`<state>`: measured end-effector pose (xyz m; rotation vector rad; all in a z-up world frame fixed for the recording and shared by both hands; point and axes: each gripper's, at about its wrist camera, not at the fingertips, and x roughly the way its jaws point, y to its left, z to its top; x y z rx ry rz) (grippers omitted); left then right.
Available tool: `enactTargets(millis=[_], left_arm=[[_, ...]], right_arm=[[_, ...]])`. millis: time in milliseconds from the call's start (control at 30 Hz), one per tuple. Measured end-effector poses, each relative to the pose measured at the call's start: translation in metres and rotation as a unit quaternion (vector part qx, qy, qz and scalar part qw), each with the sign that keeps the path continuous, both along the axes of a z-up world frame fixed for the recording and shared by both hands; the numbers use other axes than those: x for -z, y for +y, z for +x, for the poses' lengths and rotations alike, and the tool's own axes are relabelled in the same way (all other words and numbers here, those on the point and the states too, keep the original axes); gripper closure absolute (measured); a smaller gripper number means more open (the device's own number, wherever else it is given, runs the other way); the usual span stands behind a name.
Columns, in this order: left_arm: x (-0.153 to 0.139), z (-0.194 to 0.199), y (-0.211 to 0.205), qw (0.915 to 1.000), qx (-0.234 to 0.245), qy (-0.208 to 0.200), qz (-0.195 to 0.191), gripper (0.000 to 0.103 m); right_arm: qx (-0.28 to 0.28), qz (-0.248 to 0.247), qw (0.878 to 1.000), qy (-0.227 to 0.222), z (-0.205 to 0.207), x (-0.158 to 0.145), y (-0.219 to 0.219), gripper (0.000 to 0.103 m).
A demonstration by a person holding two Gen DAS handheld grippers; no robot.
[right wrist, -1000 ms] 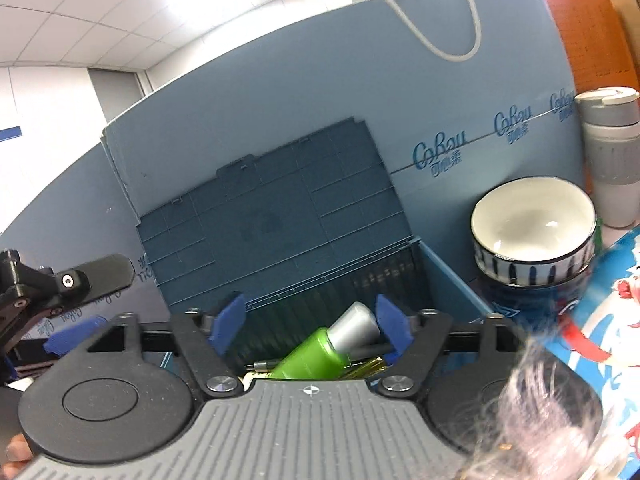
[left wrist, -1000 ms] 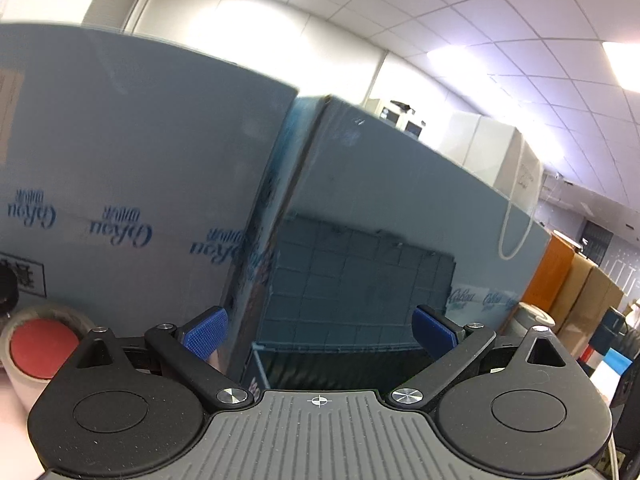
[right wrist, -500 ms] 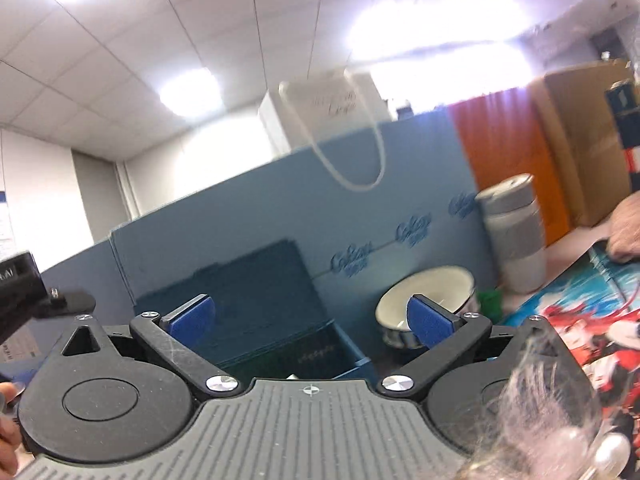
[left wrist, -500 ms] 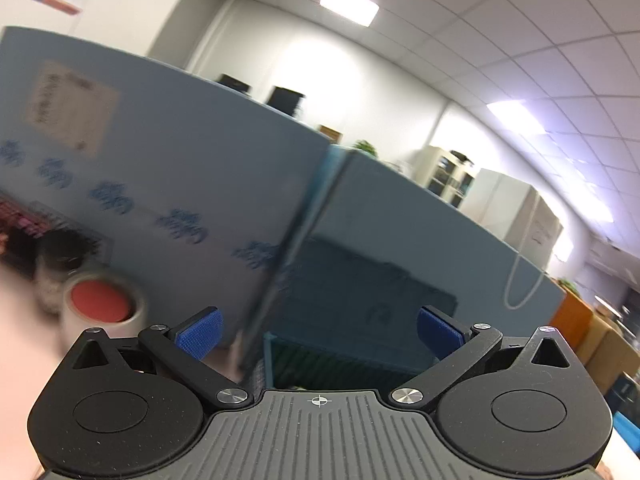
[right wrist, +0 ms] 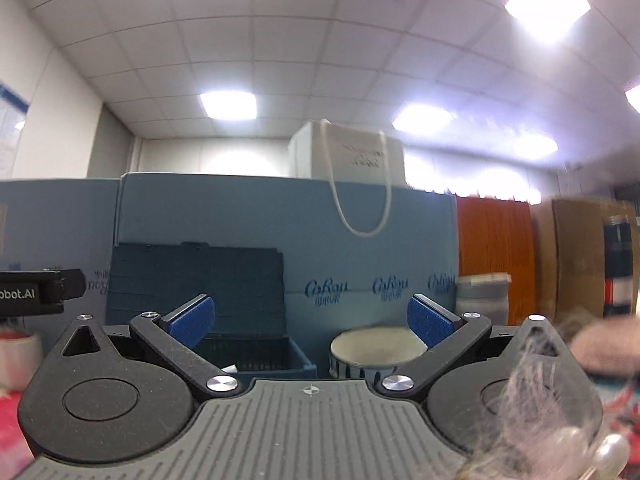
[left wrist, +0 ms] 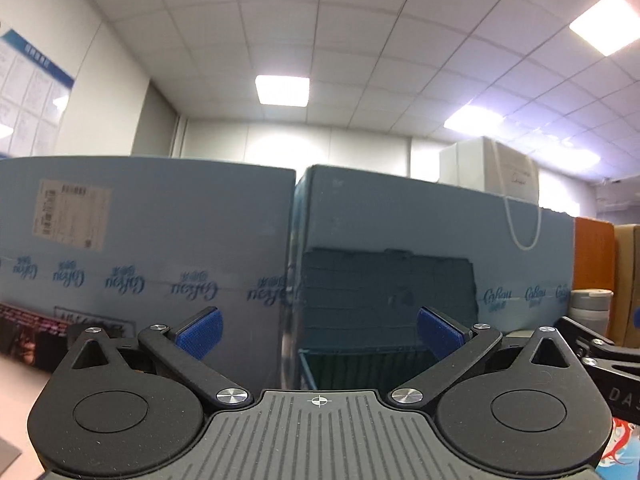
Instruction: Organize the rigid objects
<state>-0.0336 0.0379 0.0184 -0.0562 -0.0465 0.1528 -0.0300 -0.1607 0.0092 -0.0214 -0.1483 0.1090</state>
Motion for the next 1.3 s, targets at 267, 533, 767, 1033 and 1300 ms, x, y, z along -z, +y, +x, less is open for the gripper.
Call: enactTargets(millis=[267, 533, 767, 1033, 1300], left_arm=[[0.015, -0.009, -0.01, 0.9991, 0.005, -0.036, 0.021, 0.0], [0.016, -0.007, -0.018, 0.9985, 0.013, -0.024, 0.048, 0.0], [0.017, -0.006, -0.018, 0.9984, 0.015, -0.02, 0.051, 0.0], [0.018, -0.008, -0.019, 0.998, 0.019, -0.023, 0.056, 0.0], [0.018, -0.008, -0.019, 0.9979, 0.022, -0.022, 0.057, 0.0]], right_arm=[[-0.016, 0.014, 1.0, 0.001, 0.006, 0.006, 0.0, 0.0], [-0.018, 0.017, 1.0, -0.004, 0.003, 0.006, 0.0, 0.0], [-0.018, 0.023, 1.0, -0.004, 0.002, 0.006, -0.001, 0.0], [-0.017, 0.023, 1.0, -0.003, 0.002, 0.006, -0.001, 0.0], [-0.017, 0.025, 1.0, -0.002, 0.002, 0.006, -0.001, 0.0]])
